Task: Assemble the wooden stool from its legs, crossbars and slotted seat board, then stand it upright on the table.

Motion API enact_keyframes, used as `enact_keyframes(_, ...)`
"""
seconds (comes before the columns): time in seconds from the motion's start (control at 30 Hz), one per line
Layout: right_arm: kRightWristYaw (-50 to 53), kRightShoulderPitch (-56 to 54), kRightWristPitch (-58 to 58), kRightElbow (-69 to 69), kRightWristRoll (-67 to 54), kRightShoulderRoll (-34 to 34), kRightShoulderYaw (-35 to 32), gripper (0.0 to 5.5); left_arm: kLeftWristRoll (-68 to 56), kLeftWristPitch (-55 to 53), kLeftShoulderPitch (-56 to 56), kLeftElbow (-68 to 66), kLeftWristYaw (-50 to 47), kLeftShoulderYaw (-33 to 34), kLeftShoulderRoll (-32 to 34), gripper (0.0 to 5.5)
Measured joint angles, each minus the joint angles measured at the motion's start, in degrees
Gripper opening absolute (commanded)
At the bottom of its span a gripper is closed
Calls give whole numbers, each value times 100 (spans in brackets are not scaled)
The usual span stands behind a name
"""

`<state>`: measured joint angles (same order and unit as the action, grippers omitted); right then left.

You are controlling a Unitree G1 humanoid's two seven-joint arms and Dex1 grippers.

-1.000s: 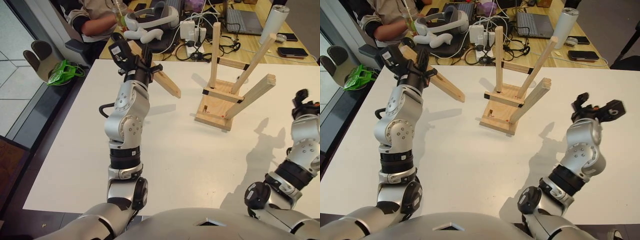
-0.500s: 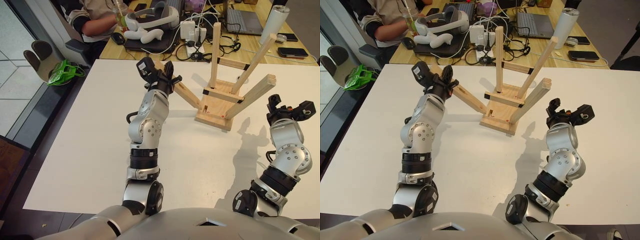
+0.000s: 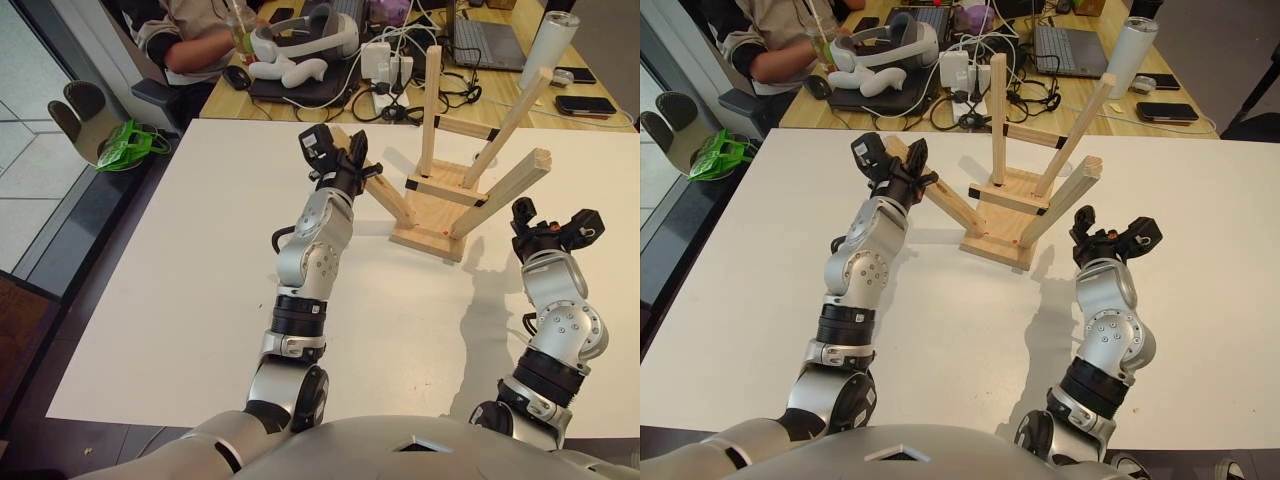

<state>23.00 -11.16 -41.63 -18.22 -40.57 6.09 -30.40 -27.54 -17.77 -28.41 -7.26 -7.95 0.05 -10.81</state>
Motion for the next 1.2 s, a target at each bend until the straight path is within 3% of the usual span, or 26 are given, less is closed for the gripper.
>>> enact_keyframes(0.33,-1,138,36,-5,-74,-46,211,415,500,375,-248,-436,341,-307,142,99)
enact_keyframes(0.6,-211,272,212,-158,43,-156,561,415,1509,-566,-646,-44,775,-1316,422,99)
enact_keyframes(1.2,-482,372,477,-335,519,-316,1017,415,1557,-2399,-177,1522,591,-906,519,99)
